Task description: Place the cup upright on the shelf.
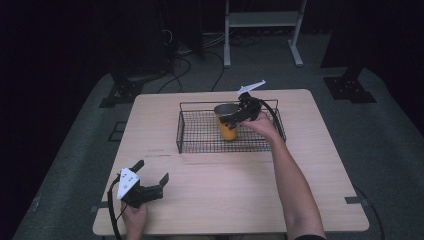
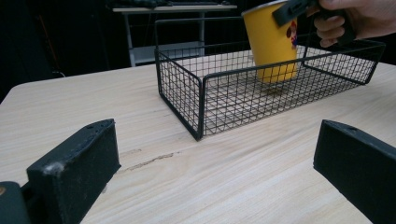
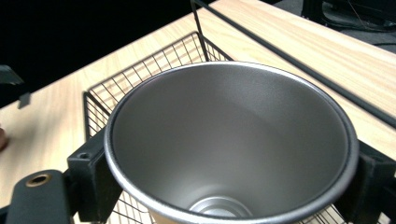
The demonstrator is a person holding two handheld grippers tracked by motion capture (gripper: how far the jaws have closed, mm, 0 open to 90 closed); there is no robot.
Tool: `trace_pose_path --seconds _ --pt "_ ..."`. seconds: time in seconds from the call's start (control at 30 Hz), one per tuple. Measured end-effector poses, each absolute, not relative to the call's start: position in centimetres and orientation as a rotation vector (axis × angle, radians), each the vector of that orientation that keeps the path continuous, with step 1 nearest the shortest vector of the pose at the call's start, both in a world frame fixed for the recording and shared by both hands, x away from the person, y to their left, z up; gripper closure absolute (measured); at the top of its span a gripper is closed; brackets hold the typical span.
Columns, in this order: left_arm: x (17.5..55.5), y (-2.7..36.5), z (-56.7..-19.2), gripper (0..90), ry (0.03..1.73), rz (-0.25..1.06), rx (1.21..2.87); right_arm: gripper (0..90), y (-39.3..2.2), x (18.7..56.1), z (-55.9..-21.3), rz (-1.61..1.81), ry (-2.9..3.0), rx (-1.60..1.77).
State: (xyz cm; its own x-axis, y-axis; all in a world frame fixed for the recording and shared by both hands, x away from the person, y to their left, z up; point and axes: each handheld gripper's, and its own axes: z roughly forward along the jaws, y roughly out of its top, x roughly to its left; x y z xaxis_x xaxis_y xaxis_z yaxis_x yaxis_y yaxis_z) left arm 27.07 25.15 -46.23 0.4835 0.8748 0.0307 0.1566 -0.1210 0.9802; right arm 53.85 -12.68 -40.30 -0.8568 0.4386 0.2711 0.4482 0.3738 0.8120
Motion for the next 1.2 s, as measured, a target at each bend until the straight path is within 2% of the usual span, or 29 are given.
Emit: trace_pose_path --seconds 0.47,1.2 --pt "27.1 25.2 -46.2 0.0 0.914 0.789 1.590 11.9 -12.2 54.1 -41.6 -1.500 -2.617 -0.832" --pt "27.1 25.1 -46.2 0.0 0.914 0.792 1.595 10.0 -12.5 53.3 -41.7 -1.506 -2.662 -0.804"
